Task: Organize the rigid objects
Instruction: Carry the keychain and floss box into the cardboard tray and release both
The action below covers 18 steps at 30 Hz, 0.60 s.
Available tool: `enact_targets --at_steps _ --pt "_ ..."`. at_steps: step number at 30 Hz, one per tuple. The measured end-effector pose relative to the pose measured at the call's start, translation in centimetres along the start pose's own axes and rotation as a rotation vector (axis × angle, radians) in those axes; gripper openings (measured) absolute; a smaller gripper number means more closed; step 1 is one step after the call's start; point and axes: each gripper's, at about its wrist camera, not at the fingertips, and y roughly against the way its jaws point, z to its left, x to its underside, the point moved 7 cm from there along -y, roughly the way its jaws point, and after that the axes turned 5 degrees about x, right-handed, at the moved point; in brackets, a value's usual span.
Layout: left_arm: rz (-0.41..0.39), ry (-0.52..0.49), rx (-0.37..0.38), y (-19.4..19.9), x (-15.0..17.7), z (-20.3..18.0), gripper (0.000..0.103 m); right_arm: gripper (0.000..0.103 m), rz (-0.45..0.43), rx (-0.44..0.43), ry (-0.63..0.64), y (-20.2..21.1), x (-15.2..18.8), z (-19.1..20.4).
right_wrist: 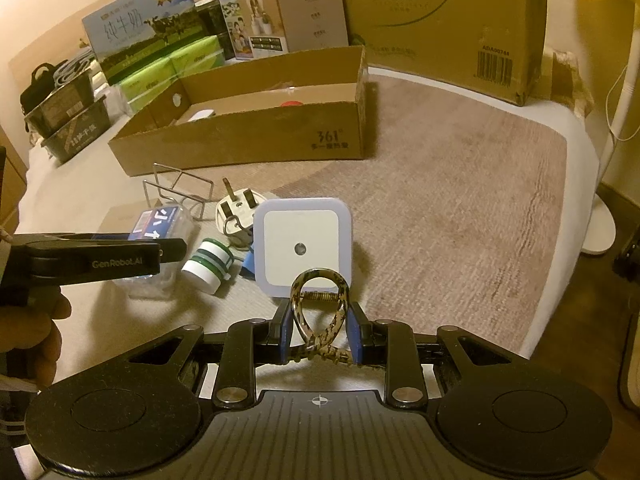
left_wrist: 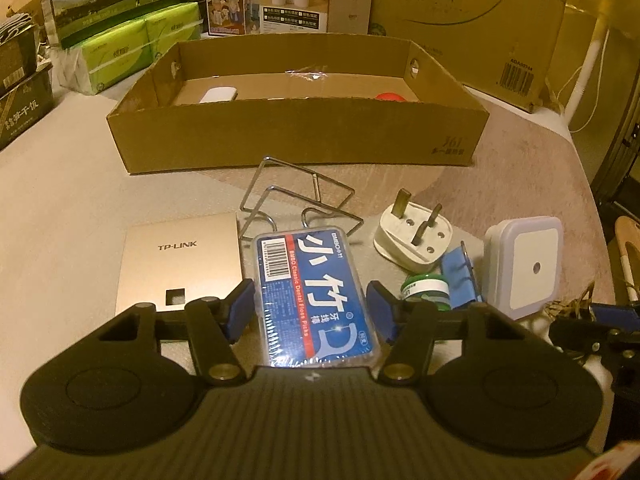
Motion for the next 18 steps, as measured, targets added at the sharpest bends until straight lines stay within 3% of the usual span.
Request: enact_targets --at_steps 18 --pt "-0.014 -0.007 0.012 3.2 1.3 1.1 0.056 0.028 -0.029 0.008 0.023 0.9 0.0 0.6"
